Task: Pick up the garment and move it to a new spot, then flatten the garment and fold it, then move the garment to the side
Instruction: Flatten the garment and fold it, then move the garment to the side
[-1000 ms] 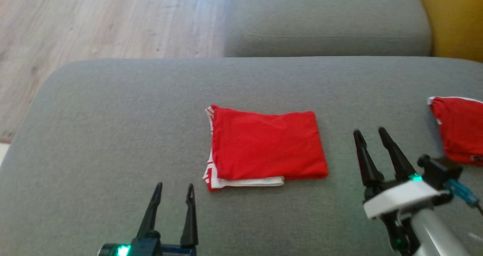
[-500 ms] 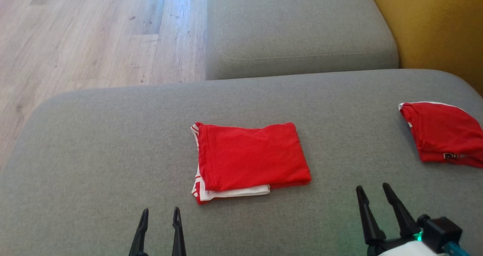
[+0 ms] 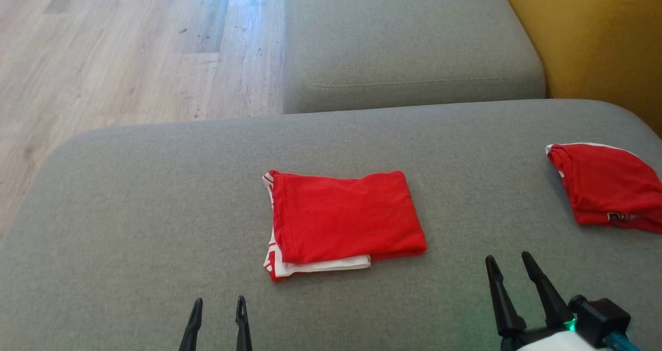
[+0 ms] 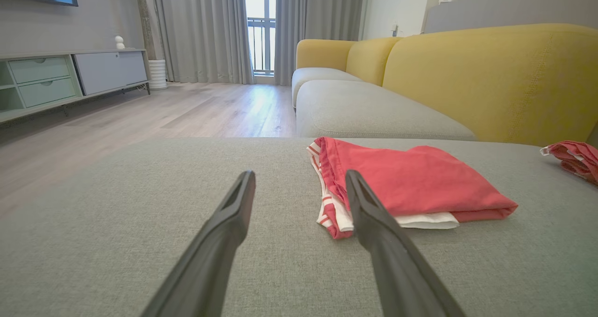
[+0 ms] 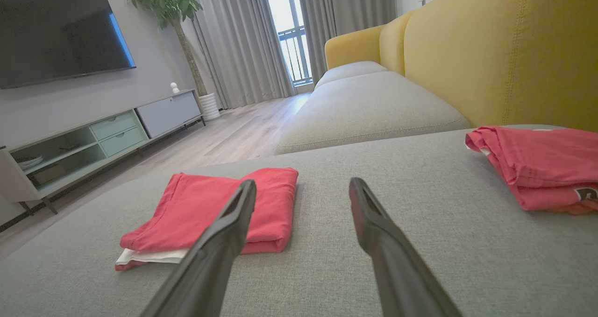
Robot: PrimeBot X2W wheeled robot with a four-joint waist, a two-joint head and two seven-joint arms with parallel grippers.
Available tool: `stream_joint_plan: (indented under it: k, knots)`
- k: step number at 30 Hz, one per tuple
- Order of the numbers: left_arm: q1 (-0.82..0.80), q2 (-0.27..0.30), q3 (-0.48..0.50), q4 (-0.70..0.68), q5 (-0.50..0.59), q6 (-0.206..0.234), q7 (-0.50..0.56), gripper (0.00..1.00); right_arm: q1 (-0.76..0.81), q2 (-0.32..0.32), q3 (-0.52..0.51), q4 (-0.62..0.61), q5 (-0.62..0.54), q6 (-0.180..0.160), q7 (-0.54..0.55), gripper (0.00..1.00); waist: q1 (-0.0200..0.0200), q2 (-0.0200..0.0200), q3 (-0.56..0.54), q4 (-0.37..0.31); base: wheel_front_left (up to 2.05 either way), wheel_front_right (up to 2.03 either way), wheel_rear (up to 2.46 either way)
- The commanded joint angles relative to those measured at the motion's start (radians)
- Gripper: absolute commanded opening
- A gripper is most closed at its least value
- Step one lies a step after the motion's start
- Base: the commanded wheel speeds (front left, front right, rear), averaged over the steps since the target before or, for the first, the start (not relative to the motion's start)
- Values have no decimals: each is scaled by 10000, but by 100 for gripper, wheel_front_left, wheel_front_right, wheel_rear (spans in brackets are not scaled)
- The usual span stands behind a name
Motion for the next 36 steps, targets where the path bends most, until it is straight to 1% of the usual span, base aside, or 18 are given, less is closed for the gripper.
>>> stream_joint_plan:
  k: [1, 20, 26, 31, 36]
  knots:
    - [-401, -134, 416, -278, 107, -11, -97, 100, -323, -86, 112, -323, -102, -9, -135, 100, 0, 0, -6, 22, 0, 0, 0]
    - [-392, -136, 361, -219, 81, -56, -97, 100, -297, -101, 251, -241, 106, -9, -135, 100, 0, 0, -10, 46, 0, 0, 0]
    - [-496, -137, 291, -235, 84, -35, -97, 100, -386, -75, 319, -243, 597, -9, -135, 100, 0, 0, 226, 153, 0, 0, 0]
    - [-587, -137, 191, -244, 54, -17, -97, 100, -604, -267, 566, -119, 946, -9, -135, 100, 0, 0, 547, 267, 0, 0, 0]
    - [-773, -137, -4, -213, 40, 8, -97, 100, -1450, -804, 1486, 474, 1930, -9, 82, 100, 0, 0, 1113, 403, 0, 0, 0]
